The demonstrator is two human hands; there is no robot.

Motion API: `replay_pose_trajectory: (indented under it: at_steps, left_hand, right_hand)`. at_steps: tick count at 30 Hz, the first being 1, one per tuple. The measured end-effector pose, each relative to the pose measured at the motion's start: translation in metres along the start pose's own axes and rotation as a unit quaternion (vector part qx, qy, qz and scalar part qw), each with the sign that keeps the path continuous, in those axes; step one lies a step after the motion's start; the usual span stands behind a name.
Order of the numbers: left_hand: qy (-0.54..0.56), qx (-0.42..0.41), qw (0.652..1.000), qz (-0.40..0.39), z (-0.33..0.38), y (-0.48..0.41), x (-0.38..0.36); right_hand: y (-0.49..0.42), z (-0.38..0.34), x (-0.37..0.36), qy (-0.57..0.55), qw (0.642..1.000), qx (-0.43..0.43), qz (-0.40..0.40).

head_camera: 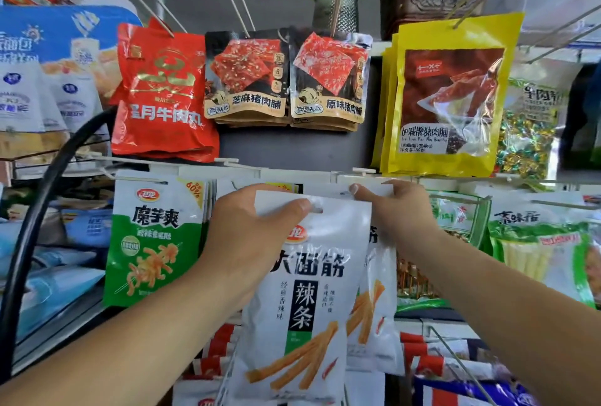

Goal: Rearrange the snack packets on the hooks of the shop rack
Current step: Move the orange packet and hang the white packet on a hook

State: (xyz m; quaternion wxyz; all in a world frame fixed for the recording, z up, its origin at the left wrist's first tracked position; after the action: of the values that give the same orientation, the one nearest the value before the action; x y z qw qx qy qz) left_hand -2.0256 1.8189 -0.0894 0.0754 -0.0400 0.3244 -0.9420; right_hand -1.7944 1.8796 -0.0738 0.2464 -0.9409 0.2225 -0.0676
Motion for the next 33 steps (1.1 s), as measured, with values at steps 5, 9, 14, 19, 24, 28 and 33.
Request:
replay_pose_trajectory:
  at_steps: [5, 9, 14, 19, 24, 28, 33]
  left_hand:
    - [-0.029, -0.009, 1.000, 0.003, 0.007, -0.025, -0.032]
    - [-0.021, 0.001, 1.000, 0.005, 0.005, -0.036, -0.056]
    - [-0.027, 0.013, 0.999, 0.022, -0.005, -0.039, -0.072]
    - [-0.083, -0.016, 0.996, -0.024, -0.020, -0.045, -0.071]
    - [-0.155, -0.021, 0.987, -0.041, -0.045, -0.055, -0.060]
    - [-0.188, -0.016, 0.981, -0.035, -0.066, -0.058, -0.058]
    - [-0.203, 0.019, 0.978, -0.047, -0.088, -0.049, -0.051]
  right_hand:
    - [-0.011, -0.009, 0.027, 0.075, 0.992, 0.089, 0.043]
    - [0.010, -0.013, 0.046, -0.118, 0.993, -0.002, 0.017]
    - [0.023, -0.018, 0.042, -0.130, 0.987, -0.008, -0.095]
    - [0.006, 0.000, 0.040, -0.007, 0.998, 0.066, -0.022]
    - [0.038, 0.007, 0.043, 0.266, 0.902, 0.335, 0.053]
    - [0.067, 0.032, 0.016, 0.387, 0.777, 0.492, -0.073]
    - [0.046, 0.072, -0.006, 0.457, 0.785, 0.393, -0.140]
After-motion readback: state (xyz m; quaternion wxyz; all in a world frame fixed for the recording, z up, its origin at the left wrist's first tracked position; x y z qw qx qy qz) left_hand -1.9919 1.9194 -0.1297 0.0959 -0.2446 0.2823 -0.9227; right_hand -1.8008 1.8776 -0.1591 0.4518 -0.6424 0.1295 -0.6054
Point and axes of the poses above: each hand's wrist, its own y-axis away from the middle knuckle, its own x-axis out of the back of the hand, z = x × y, the point moved 4 cm from there along -y, towards the middle knuckle, and after that the axes turned 8 degrees about -y, right-handed, at the moved point
